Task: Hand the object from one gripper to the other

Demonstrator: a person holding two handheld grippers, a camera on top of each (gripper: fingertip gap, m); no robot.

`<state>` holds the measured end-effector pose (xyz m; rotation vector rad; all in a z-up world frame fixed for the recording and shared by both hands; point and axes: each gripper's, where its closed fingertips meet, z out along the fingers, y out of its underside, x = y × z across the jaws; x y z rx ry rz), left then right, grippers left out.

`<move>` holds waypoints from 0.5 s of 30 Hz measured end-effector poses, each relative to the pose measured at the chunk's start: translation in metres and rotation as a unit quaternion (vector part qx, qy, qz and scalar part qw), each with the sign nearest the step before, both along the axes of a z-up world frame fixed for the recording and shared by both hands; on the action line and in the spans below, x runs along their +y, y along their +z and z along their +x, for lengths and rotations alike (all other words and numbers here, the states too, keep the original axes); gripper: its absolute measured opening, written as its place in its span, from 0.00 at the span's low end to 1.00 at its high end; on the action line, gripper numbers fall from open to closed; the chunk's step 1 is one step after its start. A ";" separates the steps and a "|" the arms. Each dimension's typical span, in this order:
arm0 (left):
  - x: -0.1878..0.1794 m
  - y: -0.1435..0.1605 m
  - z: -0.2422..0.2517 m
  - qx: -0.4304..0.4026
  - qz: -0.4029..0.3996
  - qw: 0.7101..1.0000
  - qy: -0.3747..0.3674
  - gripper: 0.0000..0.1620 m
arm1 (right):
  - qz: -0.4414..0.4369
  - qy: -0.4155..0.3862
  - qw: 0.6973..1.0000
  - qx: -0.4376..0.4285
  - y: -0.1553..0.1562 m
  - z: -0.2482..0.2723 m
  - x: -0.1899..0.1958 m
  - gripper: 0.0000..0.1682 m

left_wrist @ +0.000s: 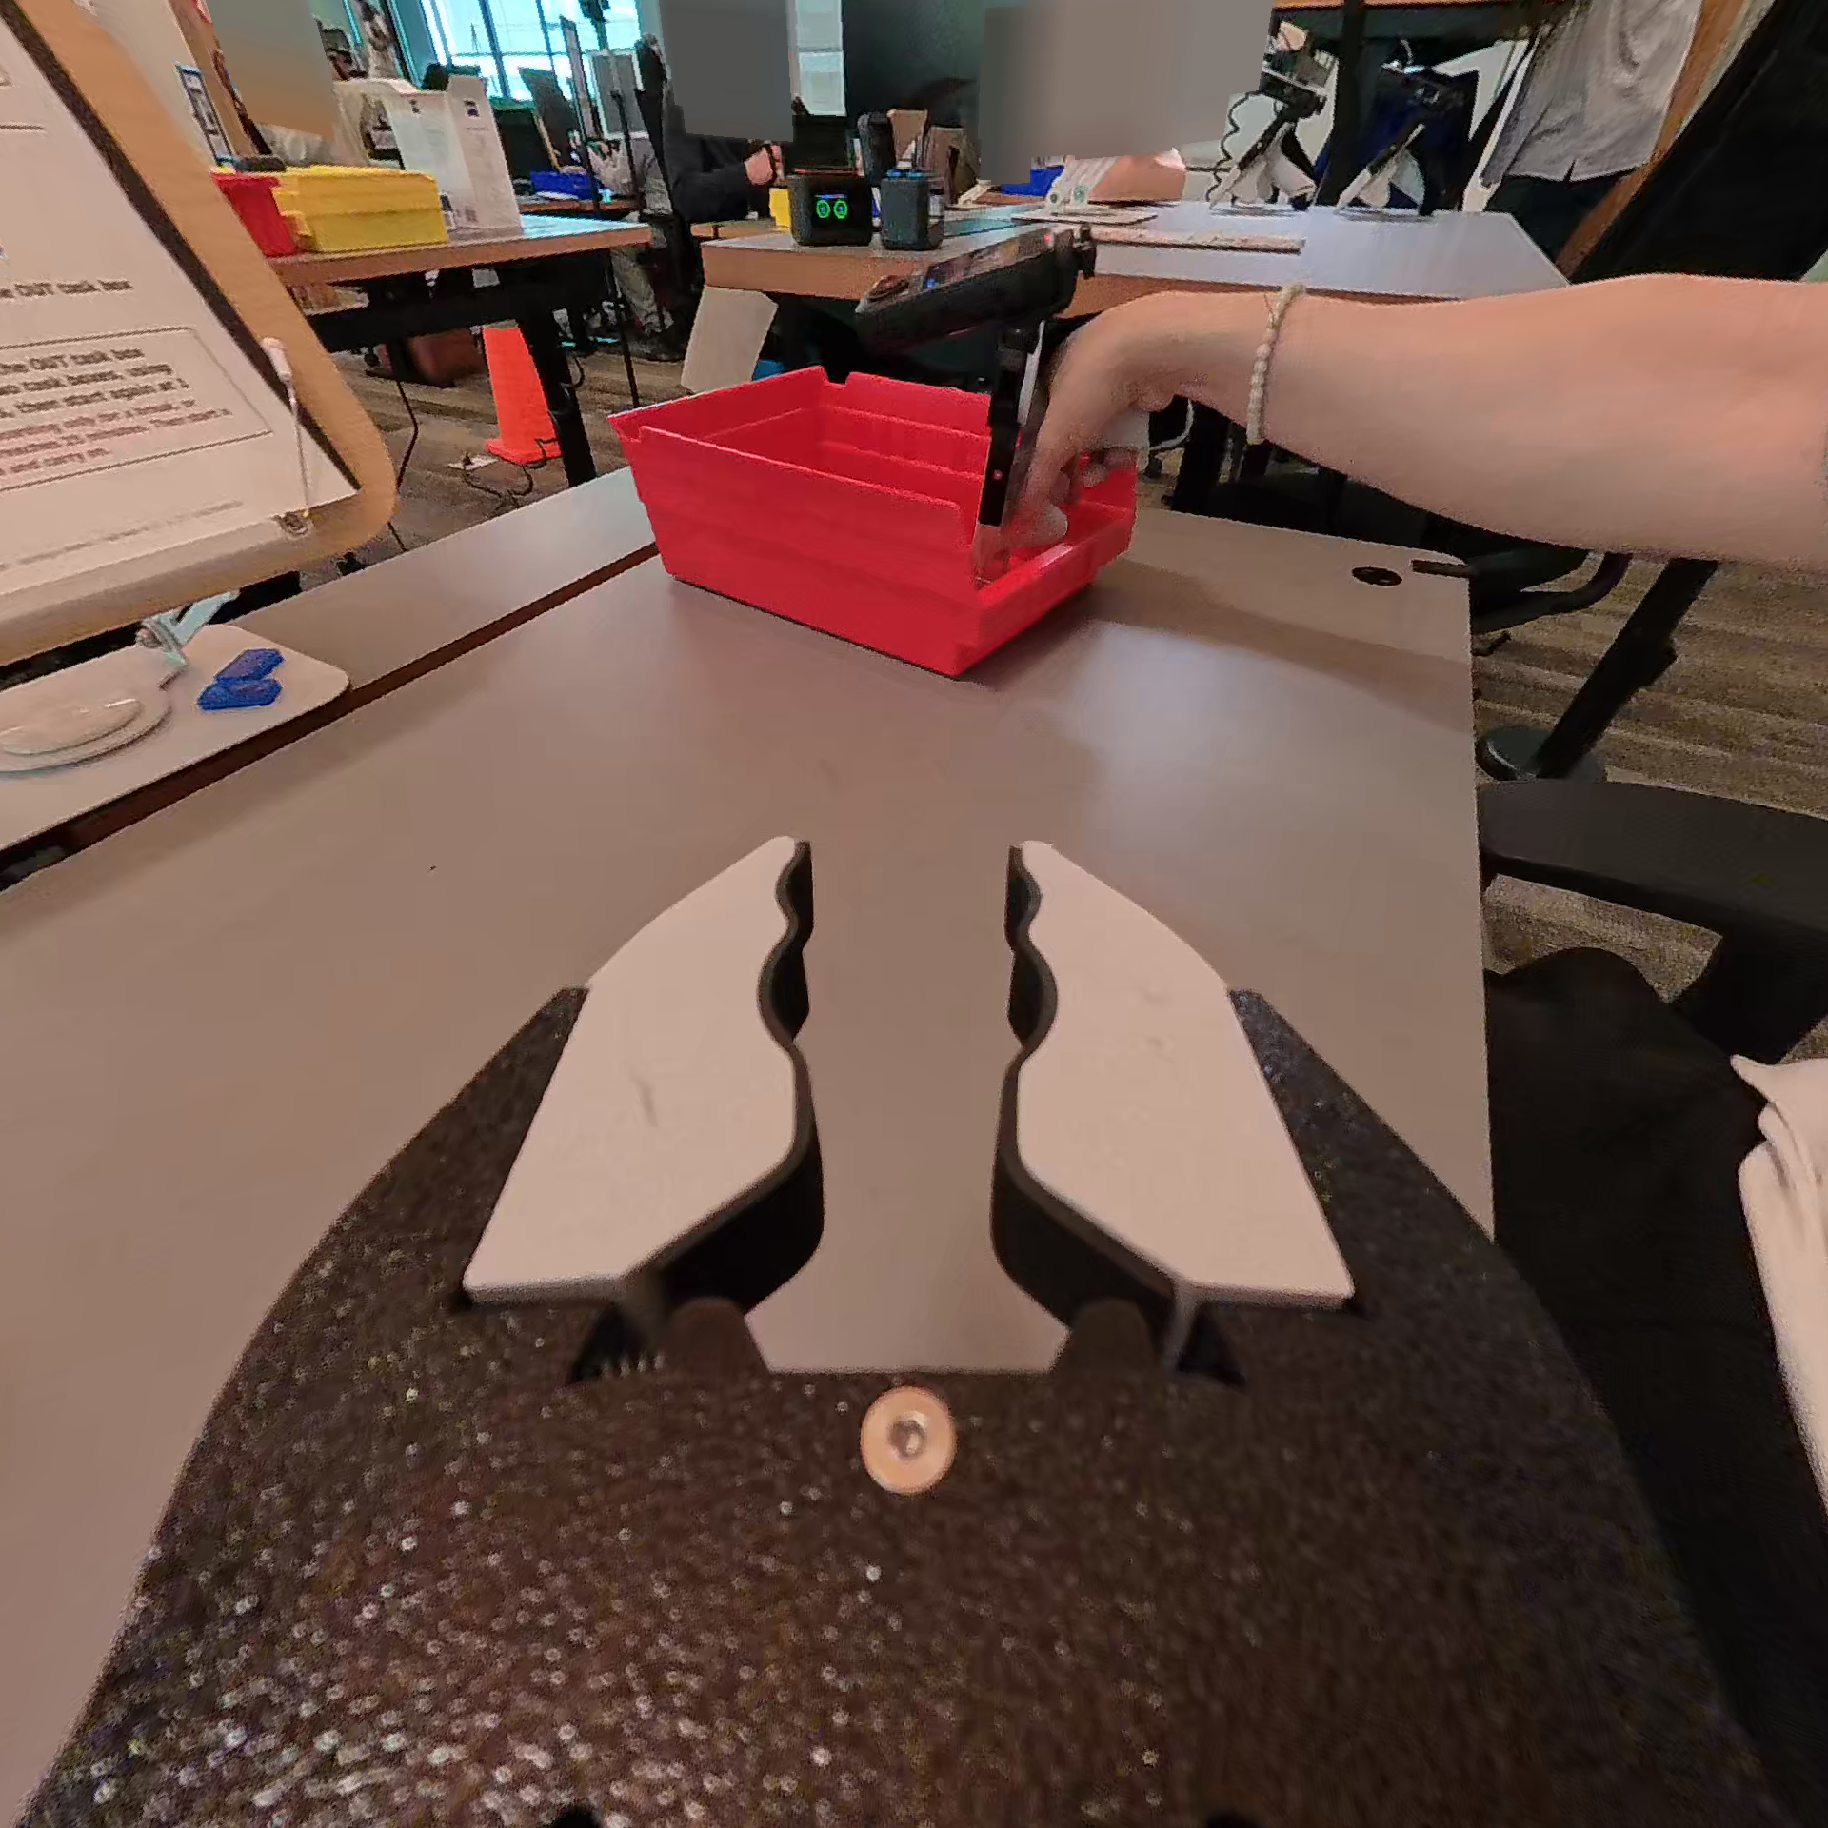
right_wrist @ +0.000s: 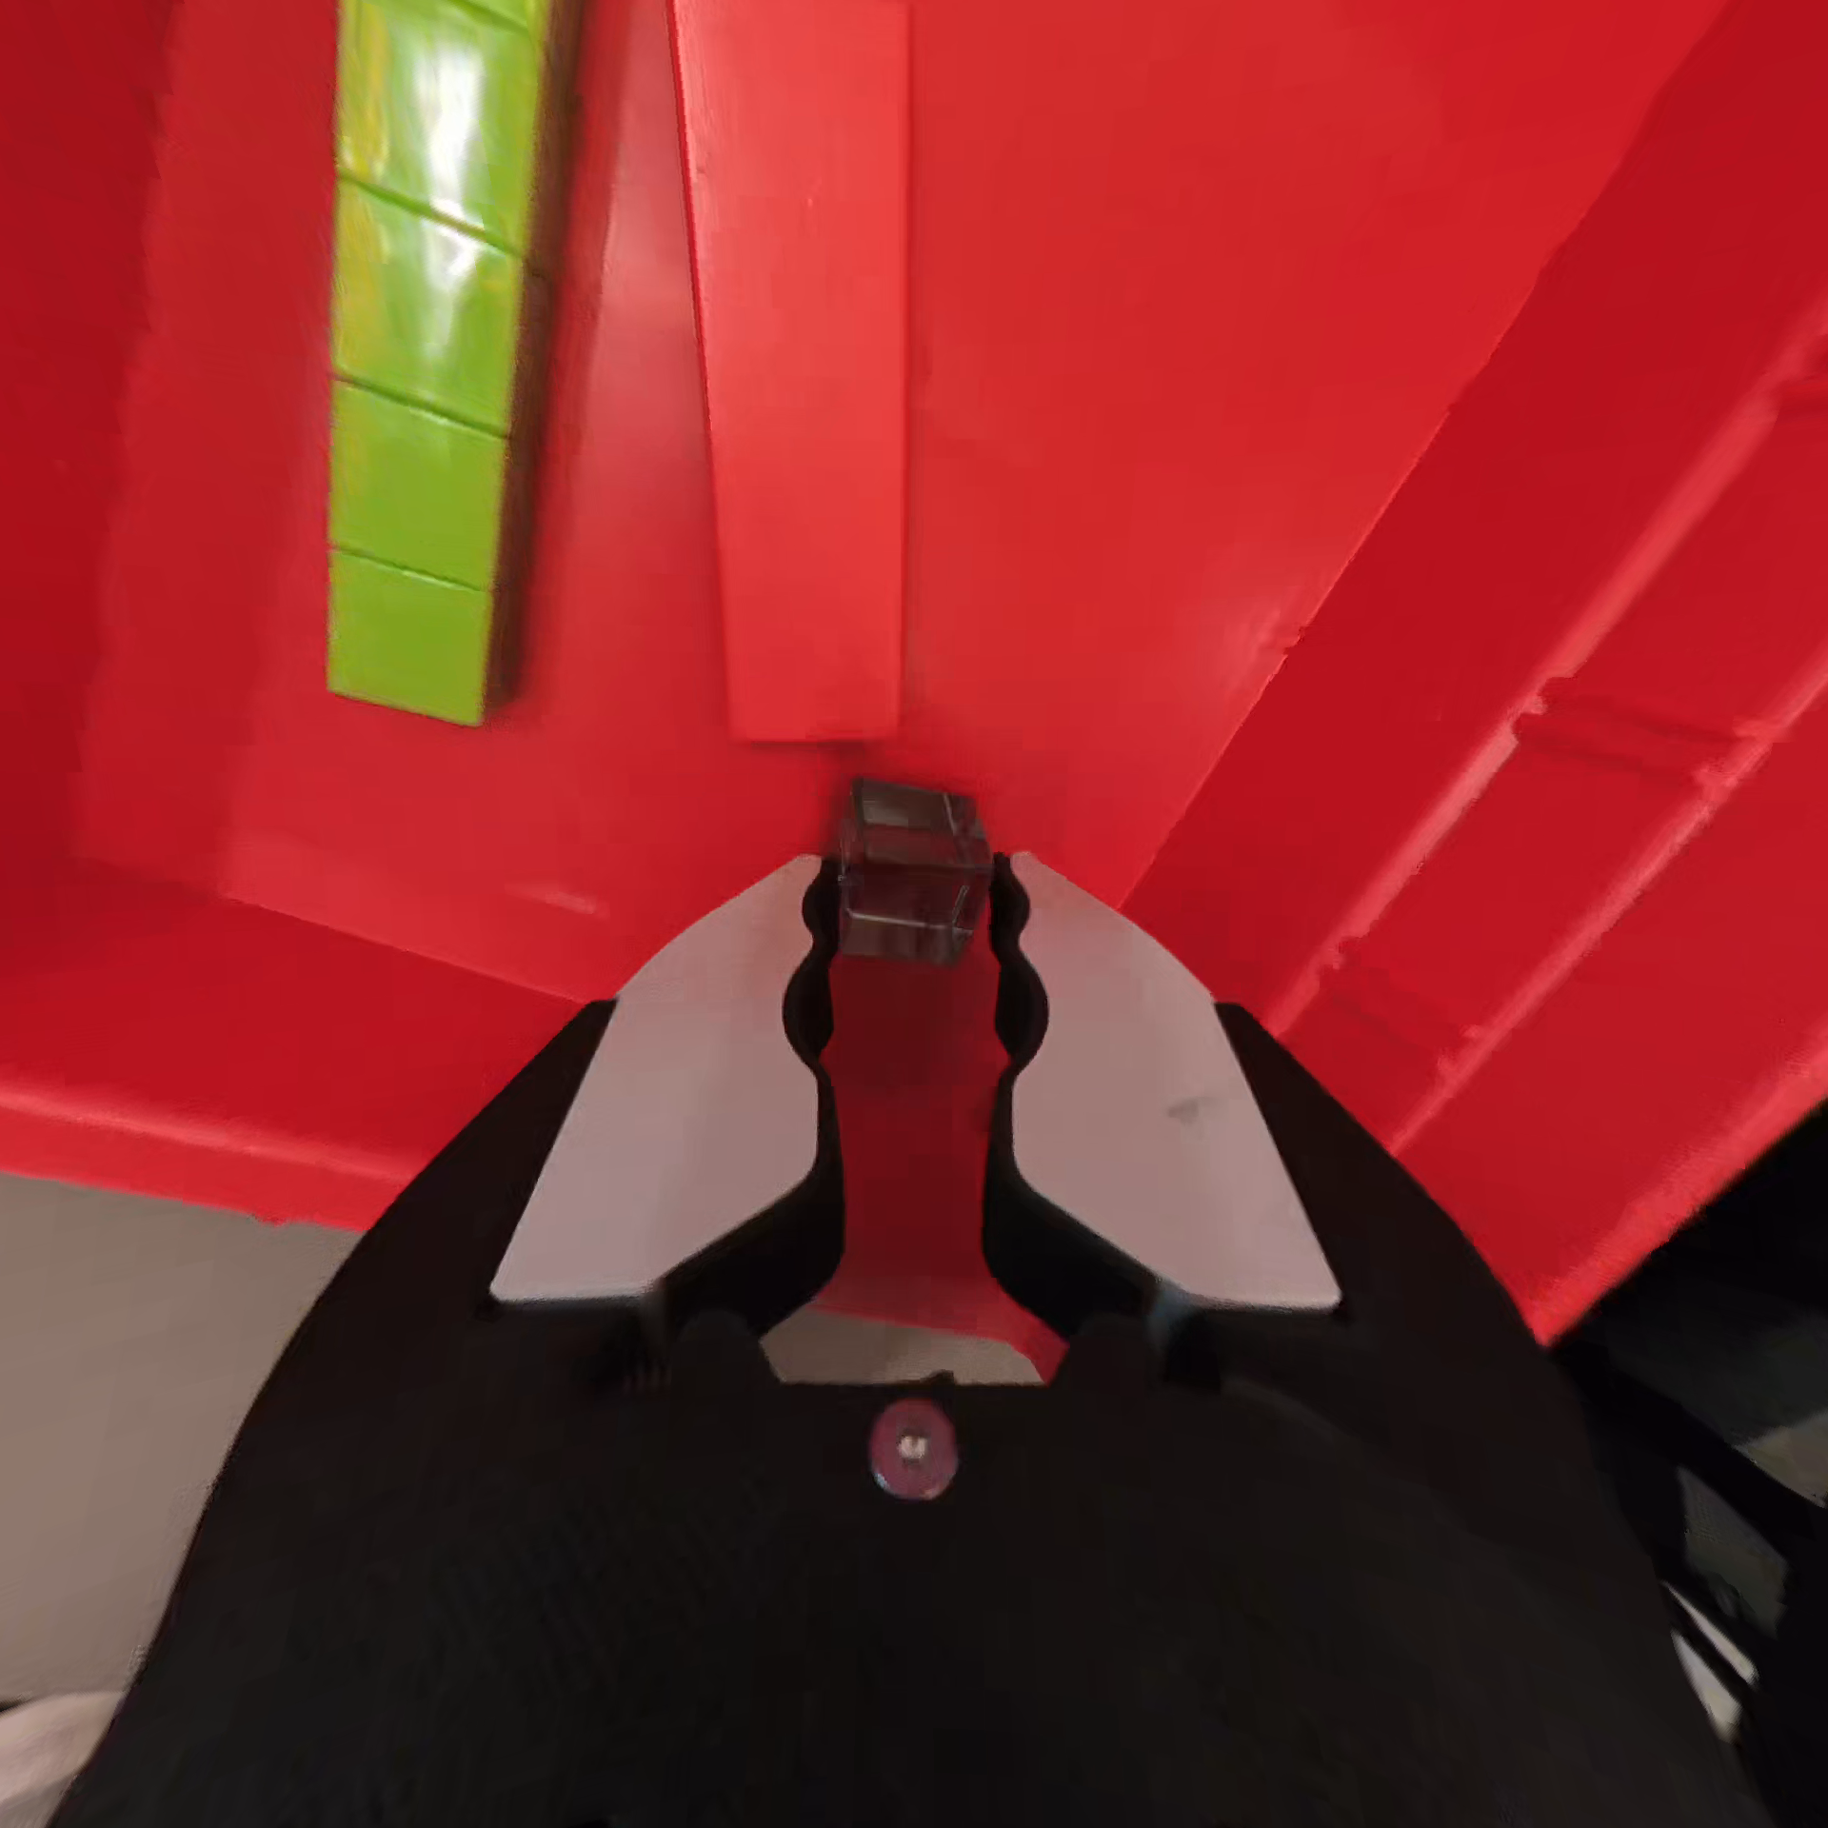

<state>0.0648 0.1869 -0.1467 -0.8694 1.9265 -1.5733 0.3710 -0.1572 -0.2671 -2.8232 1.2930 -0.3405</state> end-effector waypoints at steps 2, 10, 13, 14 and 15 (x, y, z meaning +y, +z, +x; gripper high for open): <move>0.005 0.000 0.000 0.001 -0.007 1.000 0.005 0.22 | 0.023 -0.012 1.000 0.003 -0.001 0.004 0.003 0.17; 0.019 -0.004 0.002 0.013 -0.025 0.999 0.019 0.22 | 0.047 -0.006 0.999 0.004 -0.004 0.010 0.008 0.24; 0.034 0.000 0.002 0.005 -0.023 0.999 0.046 0.22 | 0.070 0.002 0.997 -0.028 0.010 0.012 0.015 0.35; 0.044 0.003 0.003 0.000 -0.024 0.998 0.063 0.22 | 0.091 0.001 0.994 -0.056 0.023 0.014 0.019 0.37; 0.056 0.006 0.003 -0.002 -0.027 0.996 0.086 0.22 | 0.116 -0.001 0.989 -0.092 0.038 0.016 0.025 0.39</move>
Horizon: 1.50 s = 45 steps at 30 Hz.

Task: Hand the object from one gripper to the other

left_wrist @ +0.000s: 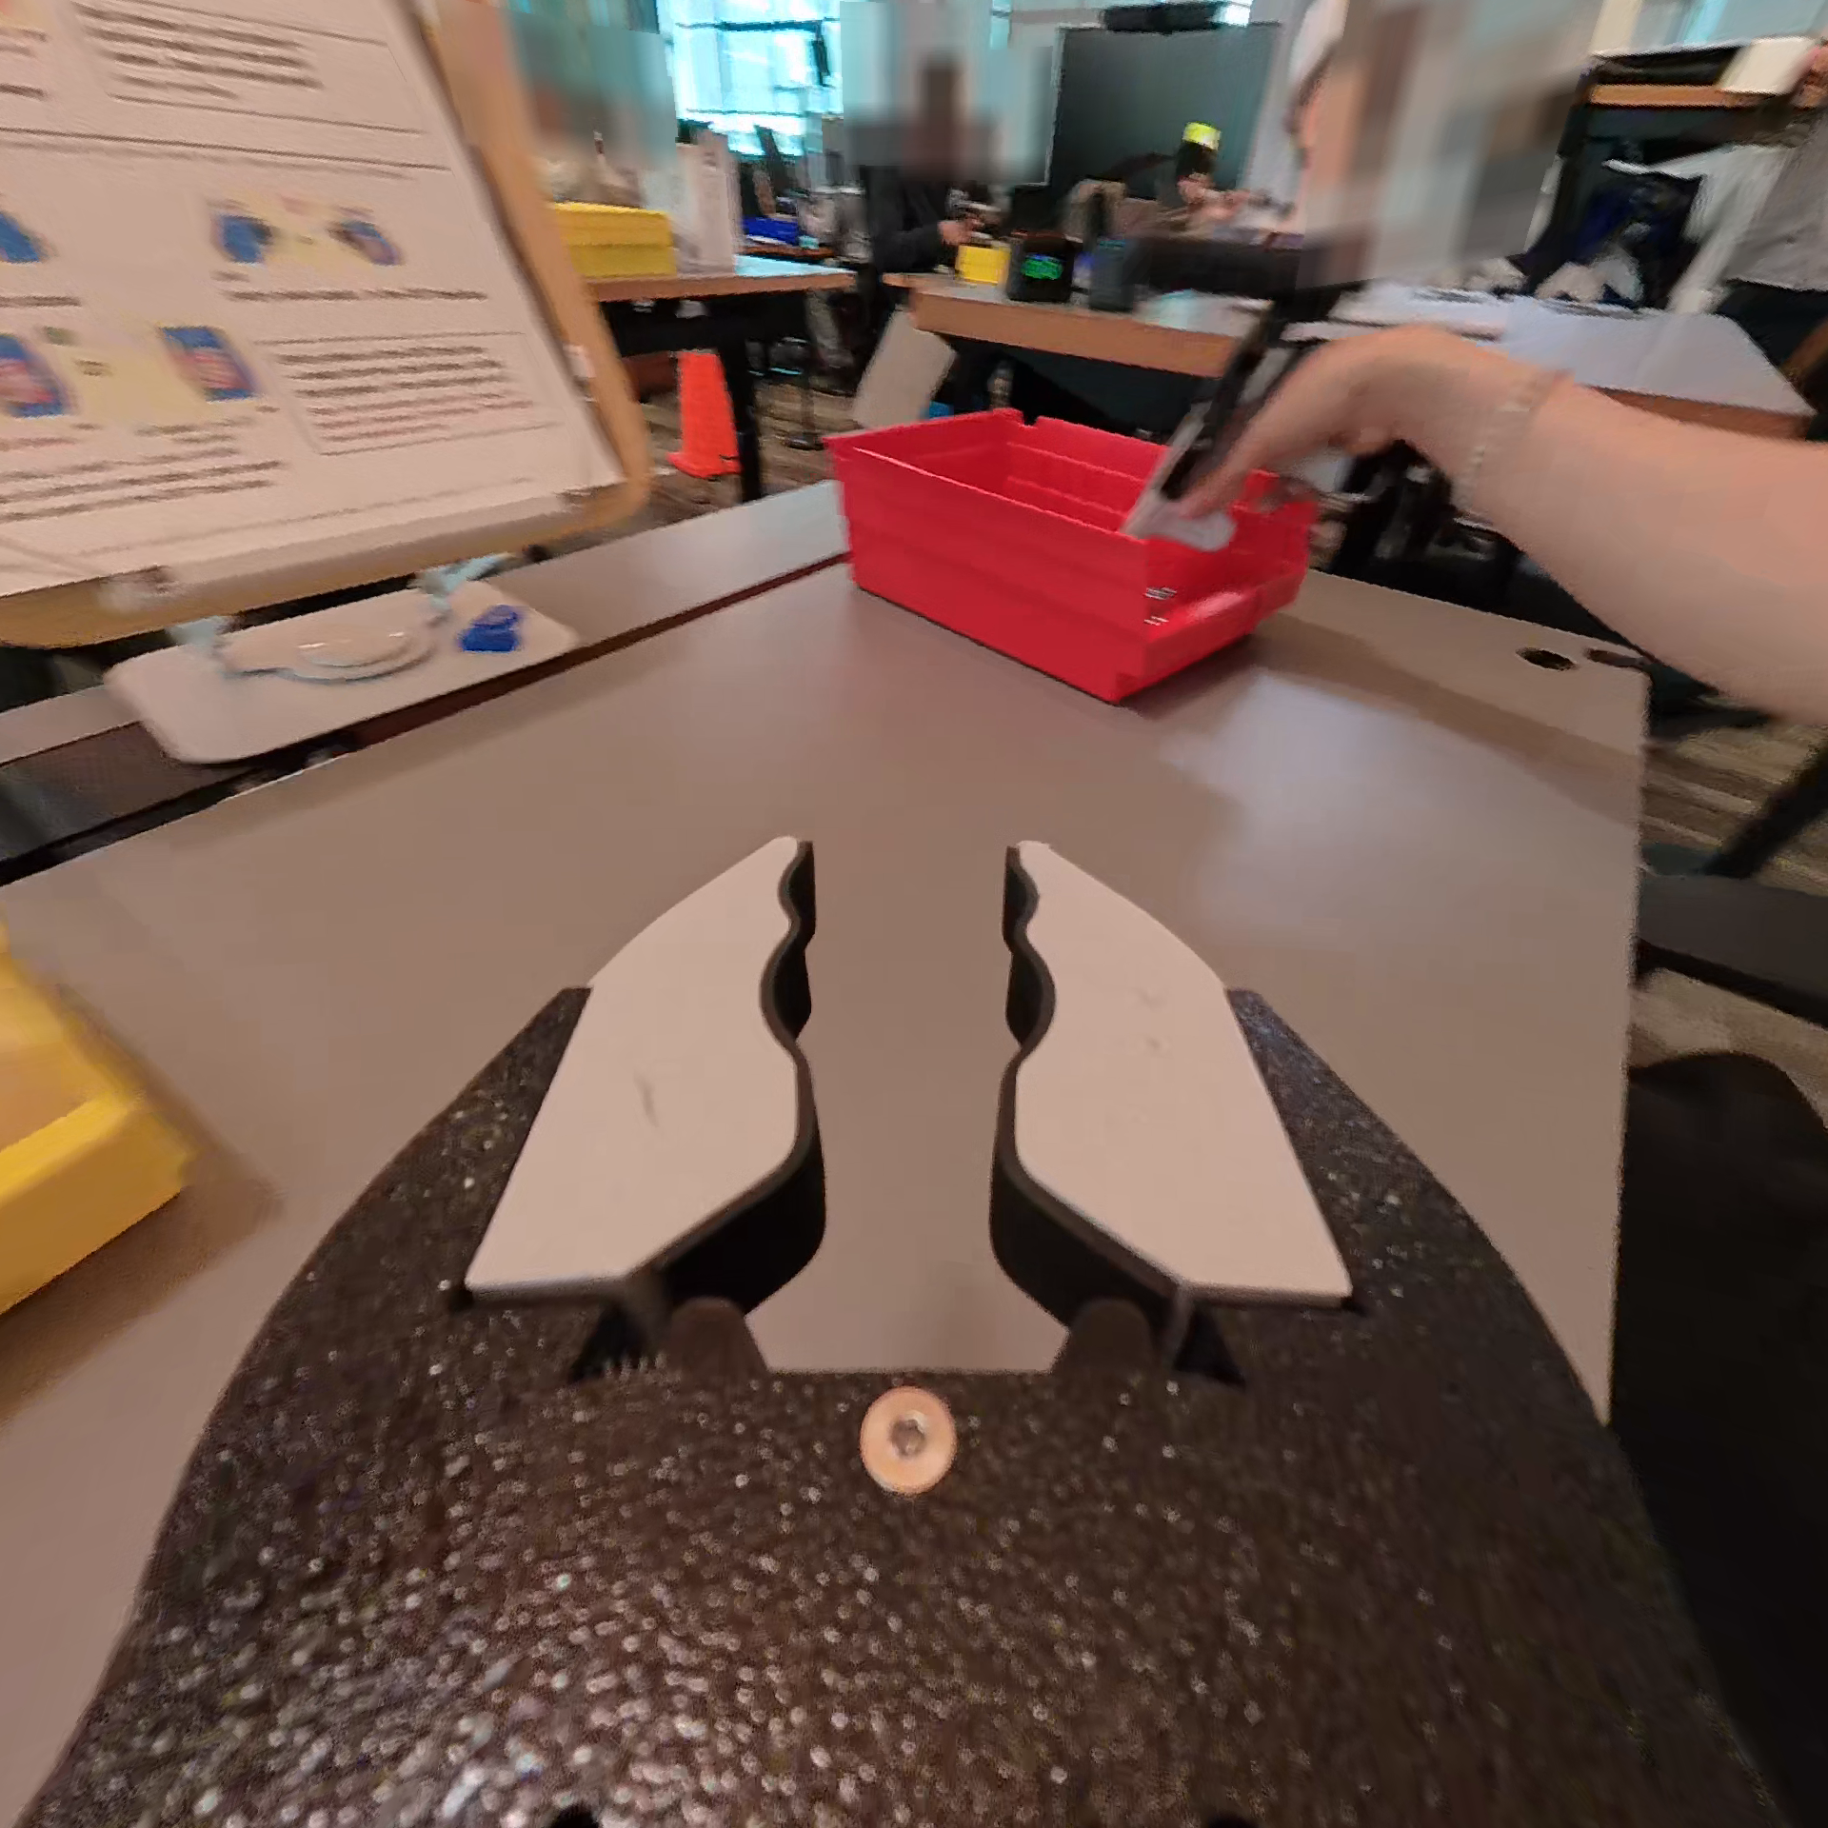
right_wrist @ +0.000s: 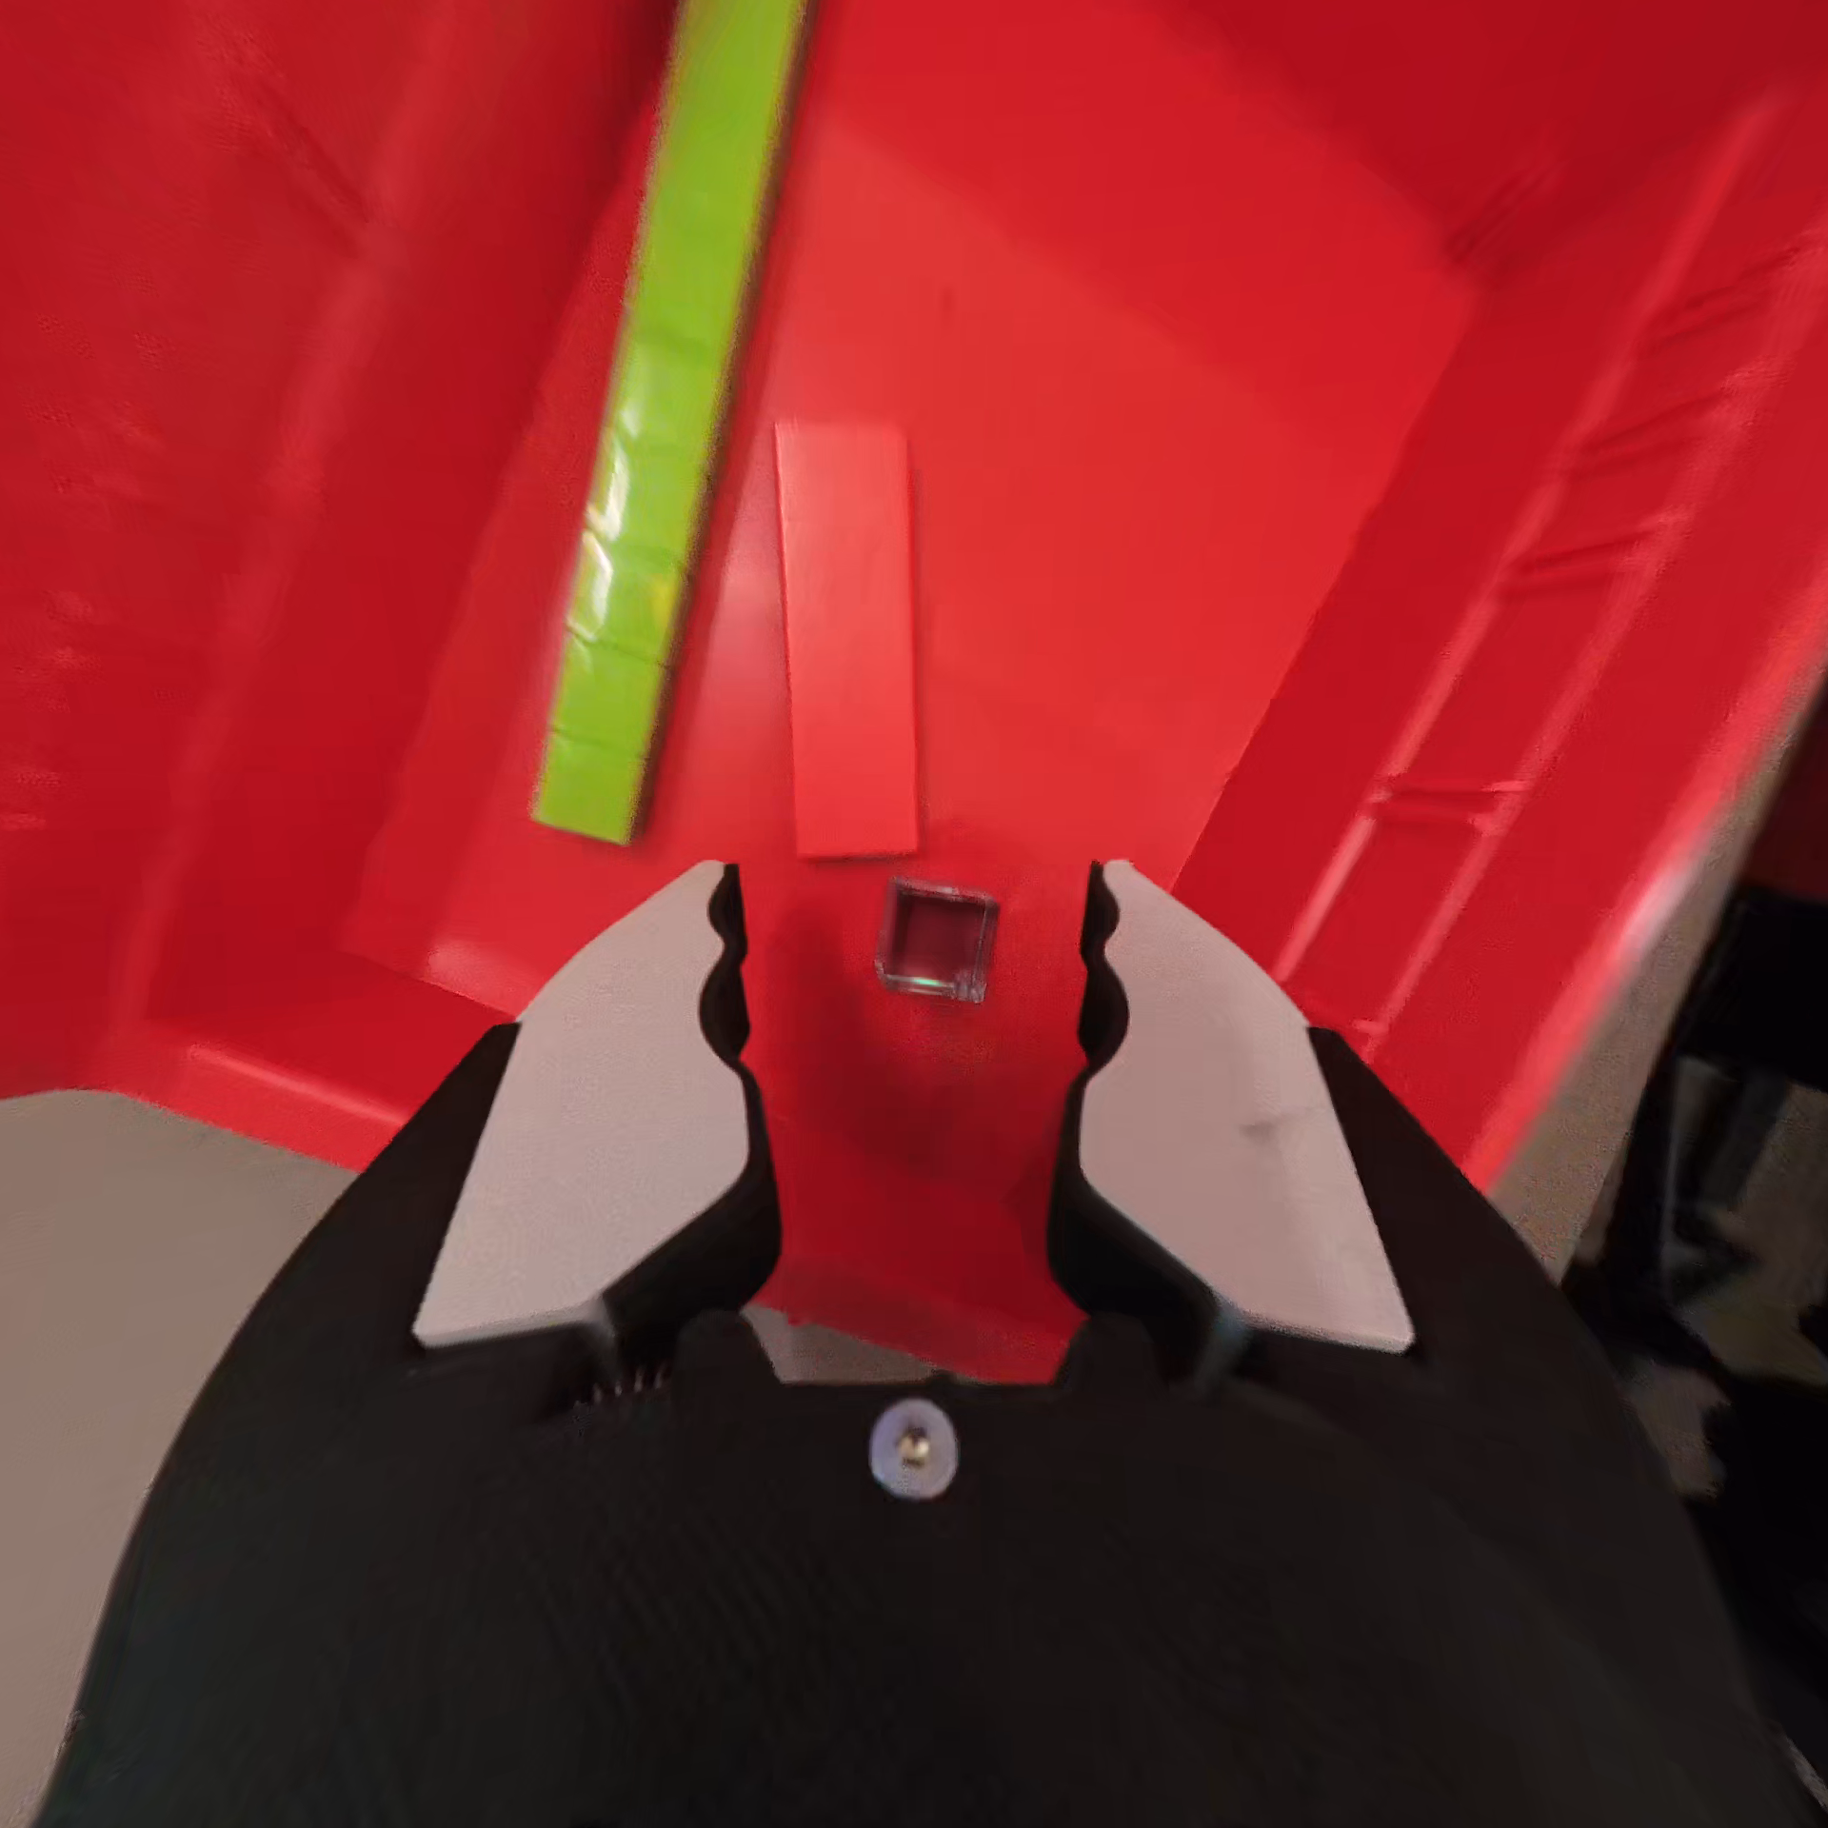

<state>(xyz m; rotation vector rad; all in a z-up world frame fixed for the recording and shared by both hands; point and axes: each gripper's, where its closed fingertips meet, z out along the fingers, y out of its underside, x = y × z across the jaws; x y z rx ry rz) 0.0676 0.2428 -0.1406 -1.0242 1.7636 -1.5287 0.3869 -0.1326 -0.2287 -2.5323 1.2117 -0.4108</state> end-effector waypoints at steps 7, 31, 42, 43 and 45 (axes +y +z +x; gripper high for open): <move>0.140 -0.004 0.011 0.080 0.006 0.964 0.255 0.21 | 0.161 0.060 0.950 -0.260 0.098 -0.051 0.054 0.47; 0.316 -0.102 0.127 0.491 0.231 0.765 0.347 0.25 | 0.262 0.261 0.909 -0.195 0.056 -0.154 0.176 0.46; 0.313 -0.074 0.127 0.416 0.210 0.810 0.356 0.16 | 0.274 0.273 0.902 -0.193 0.059 -0.172 0.178 0.45; 0.311 -0.061 0.127 0.393 0.200 0.823 0.358 0.16 | 0.284 0.276 0.898 -0.191 0.061 -0.176 0.181 0.45; 0.301 -0.029 0.127 0.335 0.162 0.856 0.358 0.16 | 0.306 0.286 0.889 -0.185 0.066 -0.187 0.190 0.46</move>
